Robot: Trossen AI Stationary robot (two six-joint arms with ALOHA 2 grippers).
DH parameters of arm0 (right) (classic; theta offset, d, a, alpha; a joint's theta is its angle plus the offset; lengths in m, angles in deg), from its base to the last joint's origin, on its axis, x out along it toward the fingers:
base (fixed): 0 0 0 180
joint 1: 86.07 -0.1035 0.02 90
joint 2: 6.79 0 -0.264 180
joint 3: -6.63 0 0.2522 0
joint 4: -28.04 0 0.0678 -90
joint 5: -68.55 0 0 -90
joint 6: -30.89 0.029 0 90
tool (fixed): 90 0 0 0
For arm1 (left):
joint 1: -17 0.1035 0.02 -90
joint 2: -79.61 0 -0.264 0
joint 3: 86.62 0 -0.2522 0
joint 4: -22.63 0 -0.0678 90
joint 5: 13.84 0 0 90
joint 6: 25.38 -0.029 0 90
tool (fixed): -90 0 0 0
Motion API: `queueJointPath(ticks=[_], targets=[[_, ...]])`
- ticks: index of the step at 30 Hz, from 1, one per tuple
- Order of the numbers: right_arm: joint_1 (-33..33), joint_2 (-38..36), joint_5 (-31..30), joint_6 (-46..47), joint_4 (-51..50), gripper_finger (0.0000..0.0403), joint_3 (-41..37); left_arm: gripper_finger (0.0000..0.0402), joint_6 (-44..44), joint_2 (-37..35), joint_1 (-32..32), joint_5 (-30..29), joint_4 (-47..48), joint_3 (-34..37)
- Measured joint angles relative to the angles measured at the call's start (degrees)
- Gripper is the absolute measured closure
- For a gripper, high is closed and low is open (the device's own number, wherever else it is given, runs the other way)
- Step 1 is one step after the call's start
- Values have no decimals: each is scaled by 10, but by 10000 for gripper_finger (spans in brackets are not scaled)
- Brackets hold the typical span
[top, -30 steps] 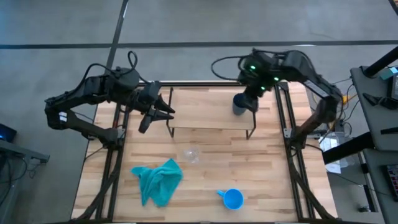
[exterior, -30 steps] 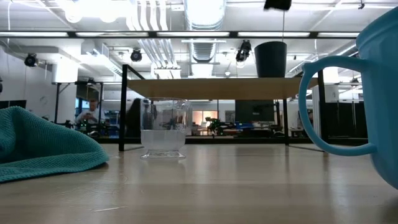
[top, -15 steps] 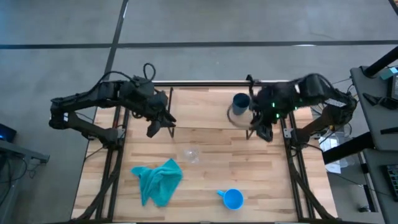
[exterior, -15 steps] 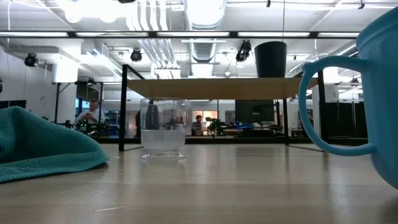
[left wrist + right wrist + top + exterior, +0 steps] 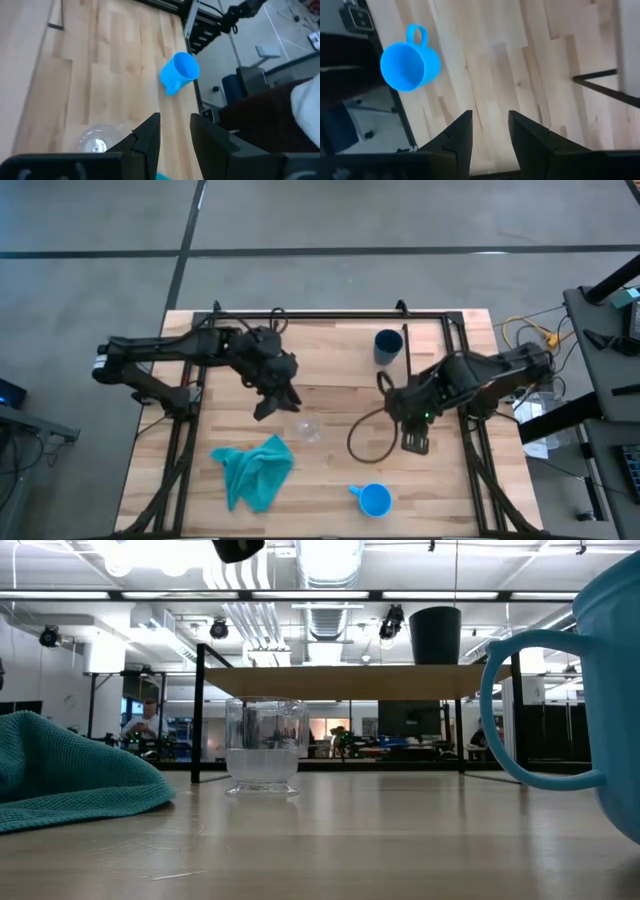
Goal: Stack small to large cups/mugs on shelf
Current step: Put the transparent mug on the shelf
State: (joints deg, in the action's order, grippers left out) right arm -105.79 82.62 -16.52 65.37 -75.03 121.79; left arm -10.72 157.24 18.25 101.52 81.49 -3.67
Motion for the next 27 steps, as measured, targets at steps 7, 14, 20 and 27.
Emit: queueJointPath(ticks=[7, 14, 20, 27], targets=[[-19, 19, 0, 0, 23, 292, 6, 308, 1, 37, -29, 21, 3, 0], [-25, 19, 0, 11, 31, 301, 46, 308, 1, 96, -63, 15, 4, 0], [-27, 18, -1, 20, 31, 308, 106, 308, 2, 153, -71, -34, 8, 0], [-27, 18, -21, 20, 31, 306, 148, 308, 16, 191, -80, -111, 11, 0]])
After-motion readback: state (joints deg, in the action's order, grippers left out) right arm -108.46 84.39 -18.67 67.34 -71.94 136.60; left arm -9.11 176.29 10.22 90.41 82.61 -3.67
